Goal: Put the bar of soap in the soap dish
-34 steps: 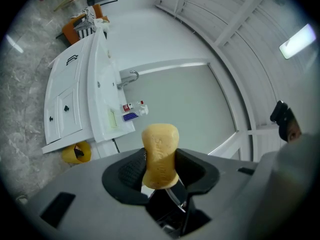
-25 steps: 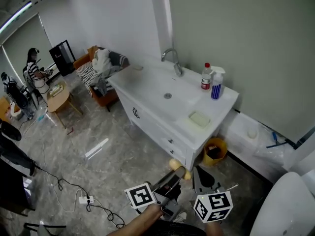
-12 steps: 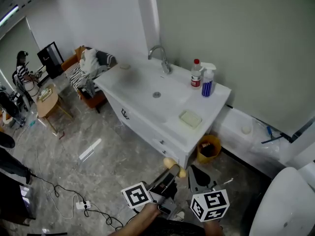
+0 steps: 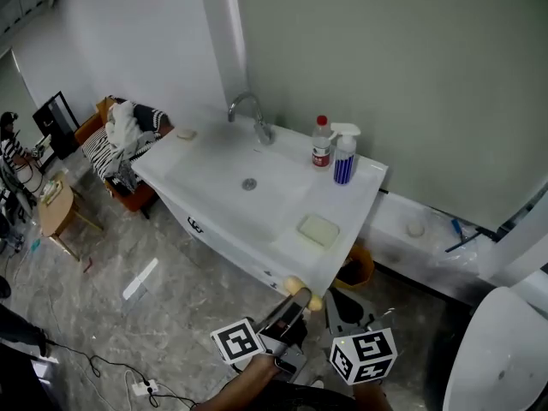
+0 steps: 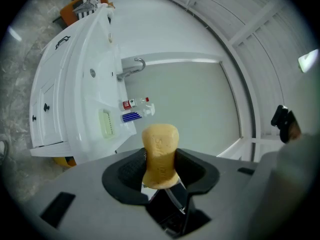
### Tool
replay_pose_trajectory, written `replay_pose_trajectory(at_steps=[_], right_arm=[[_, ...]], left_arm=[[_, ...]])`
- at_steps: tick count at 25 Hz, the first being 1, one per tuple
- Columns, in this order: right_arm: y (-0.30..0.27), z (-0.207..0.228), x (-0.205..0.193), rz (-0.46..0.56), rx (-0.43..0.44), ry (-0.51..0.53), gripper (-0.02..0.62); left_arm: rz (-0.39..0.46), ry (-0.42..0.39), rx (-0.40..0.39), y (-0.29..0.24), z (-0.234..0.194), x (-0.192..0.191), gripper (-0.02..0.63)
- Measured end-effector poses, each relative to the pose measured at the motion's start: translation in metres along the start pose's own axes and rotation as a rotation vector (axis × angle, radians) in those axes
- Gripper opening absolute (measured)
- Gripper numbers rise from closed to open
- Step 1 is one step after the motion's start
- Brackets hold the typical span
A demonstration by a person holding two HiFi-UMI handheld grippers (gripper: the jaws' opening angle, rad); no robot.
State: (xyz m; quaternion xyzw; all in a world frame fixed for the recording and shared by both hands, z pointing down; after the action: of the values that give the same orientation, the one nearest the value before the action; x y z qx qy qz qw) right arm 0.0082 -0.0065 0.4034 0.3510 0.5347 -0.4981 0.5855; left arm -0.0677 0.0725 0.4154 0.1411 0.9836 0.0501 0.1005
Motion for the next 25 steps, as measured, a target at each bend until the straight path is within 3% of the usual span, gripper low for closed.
replay_pose_trajectory(at_steps=[15,25], right_arm=[[-0.095,0.002,0.014,-0.024,-0.171,0.0,0.011],[-0.137,-0.012,0.02,-0.032,-0.22,0.04,0.011]], left_arm=[[-0.164,0.066,-0.012,-0.065,-0.03,0.084,0.184],[-0.217,0.098,-0.045,-0.083,-0.044,0.126,0.184]])
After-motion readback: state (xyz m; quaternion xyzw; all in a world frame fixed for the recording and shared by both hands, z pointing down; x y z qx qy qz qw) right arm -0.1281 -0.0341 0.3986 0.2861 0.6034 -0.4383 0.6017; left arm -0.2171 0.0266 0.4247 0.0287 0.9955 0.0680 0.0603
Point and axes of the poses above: the fingertips, and each gripper's own axes: y backward along the fingers, z to its right, x out of its top, the point moved 5 cm from there along y, backward along the fingers, and after that the axes turned 11 degrees about z, right-handed, at the moved point
